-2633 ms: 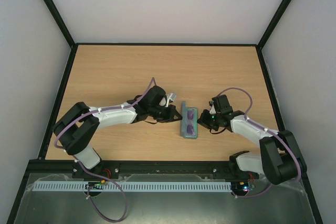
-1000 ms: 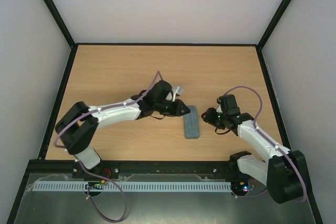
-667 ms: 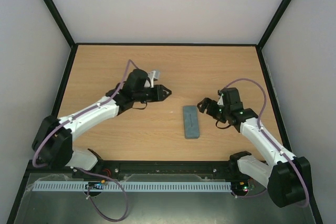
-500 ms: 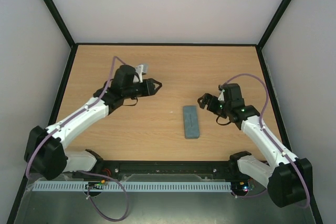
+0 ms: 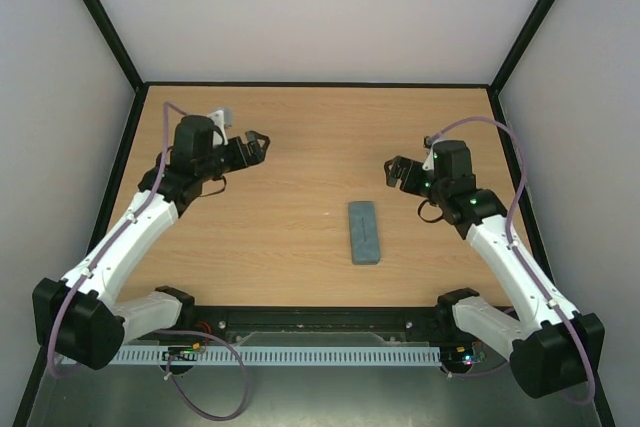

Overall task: Organize the sunglasses
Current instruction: Reset both arms

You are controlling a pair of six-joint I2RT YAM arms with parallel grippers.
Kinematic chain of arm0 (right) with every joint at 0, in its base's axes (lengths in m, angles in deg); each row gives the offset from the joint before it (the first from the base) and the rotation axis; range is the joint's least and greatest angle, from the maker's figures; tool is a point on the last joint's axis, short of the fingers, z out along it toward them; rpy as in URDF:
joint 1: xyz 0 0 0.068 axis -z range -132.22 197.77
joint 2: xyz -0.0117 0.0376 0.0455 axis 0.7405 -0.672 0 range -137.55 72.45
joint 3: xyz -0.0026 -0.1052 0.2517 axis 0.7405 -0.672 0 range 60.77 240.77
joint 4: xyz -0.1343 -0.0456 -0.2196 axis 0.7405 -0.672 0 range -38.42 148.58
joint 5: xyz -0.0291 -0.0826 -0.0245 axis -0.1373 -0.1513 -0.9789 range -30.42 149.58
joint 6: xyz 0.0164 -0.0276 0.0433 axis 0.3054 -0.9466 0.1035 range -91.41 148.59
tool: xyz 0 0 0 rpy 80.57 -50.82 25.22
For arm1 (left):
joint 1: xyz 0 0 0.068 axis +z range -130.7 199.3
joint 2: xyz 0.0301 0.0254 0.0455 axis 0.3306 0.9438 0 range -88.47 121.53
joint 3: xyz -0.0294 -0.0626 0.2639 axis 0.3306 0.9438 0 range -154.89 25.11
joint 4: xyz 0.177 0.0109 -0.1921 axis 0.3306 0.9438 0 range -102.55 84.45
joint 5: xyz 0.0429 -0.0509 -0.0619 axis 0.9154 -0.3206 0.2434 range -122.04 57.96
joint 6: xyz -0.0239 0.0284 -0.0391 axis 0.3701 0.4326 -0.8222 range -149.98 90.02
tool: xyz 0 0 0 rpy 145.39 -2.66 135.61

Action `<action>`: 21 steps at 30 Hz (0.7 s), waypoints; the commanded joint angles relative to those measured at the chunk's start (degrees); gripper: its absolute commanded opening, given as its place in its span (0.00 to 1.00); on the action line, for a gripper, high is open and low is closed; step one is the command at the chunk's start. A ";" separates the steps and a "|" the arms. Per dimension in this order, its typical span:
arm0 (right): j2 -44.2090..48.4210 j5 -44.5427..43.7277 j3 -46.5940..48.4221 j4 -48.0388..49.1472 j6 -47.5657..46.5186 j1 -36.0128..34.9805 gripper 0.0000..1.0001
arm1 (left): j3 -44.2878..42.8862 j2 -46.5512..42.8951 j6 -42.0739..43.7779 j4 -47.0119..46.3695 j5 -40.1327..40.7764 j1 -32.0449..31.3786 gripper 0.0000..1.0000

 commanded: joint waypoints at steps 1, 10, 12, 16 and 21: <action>-1.93 -1.87 5.34 -0.69 -3.70 0.23 0.99 | 1.27 -0.73 2.25 1.32 3.35 3.54 0.99; -3.90 -14.05 1.90 9.55 -5.23 0.44 0.99 | 6.35 0.22 6.32 -6.06 16.05 7.64 0.99; -4.83 -15.58 0.05 12.23 -5.28 2.25 0.99 | 8.44 0.14 9.24 -8.82 18.91 8.25 0.99; -6.44 -14.33 -5.17 18.95 -4.00 7.82 0.99 | 14.19 -0.02 15.02 -17.66 18.68 9.37 0.99; -6.74 -15.42 -13.28 28.86 -3.73 13.38 0.99 | 18.92 2.61 17.77 -24.74 16.46 13.38 0.99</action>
